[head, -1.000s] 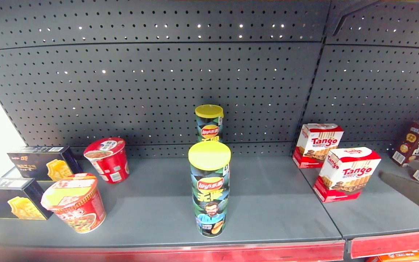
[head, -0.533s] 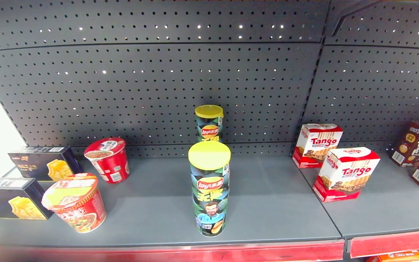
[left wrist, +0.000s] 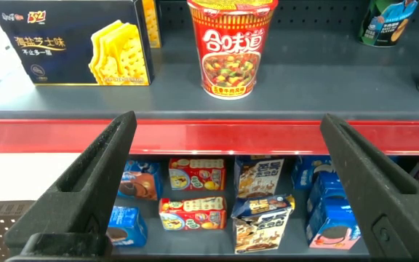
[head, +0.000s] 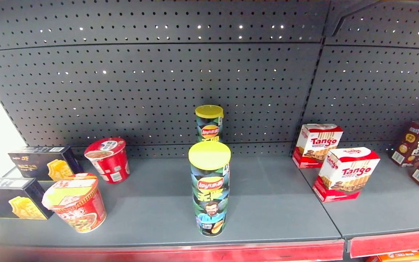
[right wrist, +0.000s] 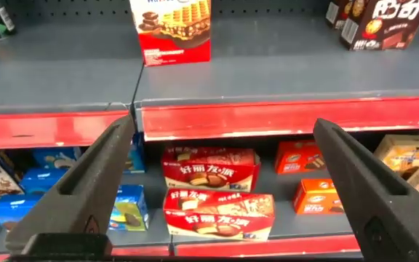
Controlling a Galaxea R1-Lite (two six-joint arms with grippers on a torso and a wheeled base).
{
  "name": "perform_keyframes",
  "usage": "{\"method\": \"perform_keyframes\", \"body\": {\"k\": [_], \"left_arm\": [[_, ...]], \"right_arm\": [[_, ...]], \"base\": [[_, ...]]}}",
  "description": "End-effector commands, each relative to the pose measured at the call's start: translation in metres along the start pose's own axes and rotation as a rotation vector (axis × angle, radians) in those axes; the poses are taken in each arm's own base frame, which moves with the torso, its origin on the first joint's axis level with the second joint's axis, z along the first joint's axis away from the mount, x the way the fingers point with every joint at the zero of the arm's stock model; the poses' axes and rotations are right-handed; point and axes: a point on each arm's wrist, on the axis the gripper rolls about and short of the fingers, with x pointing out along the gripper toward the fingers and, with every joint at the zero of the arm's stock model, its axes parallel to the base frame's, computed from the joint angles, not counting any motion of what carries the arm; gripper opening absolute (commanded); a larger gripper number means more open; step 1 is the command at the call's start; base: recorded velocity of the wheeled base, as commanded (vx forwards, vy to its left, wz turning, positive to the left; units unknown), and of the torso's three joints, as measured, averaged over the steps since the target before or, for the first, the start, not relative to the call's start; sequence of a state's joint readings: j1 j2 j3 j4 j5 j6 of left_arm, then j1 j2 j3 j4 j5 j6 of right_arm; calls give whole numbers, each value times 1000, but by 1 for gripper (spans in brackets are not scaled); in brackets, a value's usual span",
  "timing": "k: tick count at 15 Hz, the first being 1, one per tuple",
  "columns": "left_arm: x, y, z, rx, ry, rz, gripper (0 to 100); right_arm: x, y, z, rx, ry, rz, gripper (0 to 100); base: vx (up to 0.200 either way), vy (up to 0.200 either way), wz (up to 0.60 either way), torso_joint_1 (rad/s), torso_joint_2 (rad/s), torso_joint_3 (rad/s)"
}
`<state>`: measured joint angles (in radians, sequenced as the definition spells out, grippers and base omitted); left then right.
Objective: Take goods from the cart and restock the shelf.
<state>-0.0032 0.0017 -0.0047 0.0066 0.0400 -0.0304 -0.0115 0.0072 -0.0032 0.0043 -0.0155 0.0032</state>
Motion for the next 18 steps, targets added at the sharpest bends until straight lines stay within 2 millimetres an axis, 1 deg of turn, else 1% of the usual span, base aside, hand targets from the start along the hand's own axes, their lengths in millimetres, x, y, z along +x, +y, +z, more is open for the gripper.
{"method": "perform_keyframes", "body": {"k": [1, 10, 11, 13, 18], "left_arm": [[0, 0, 0, 0, 1, 2, 100], [0, 0, 0, 11, 2, 14, 100], [0, 1, 0, -2, 0, 43, 100], [0, 1, 0, -17, -1, 43, 100], [0, 1, 0, -17, -1, 44, 100]], "right_arm": [[0, 0, -1, 0, -5, -1, 100], [0, 0, -1, -3, -5, 2, 100], [0, 0, -1, -2, -5, 2, 100], [0, 0, -1, -2, -5, 2, 100], [0, 0, -1, -8, -5, -2, 100]], "base": [[0, 0, 0, 0, 0, 0], [0, 0, 0, 0, 0, 0], [-200, 0, 0, 12, 2, 2], [-200, 0, 0, 12, 5, 5], [0, 0, 0, 0, 0, 0]]}}
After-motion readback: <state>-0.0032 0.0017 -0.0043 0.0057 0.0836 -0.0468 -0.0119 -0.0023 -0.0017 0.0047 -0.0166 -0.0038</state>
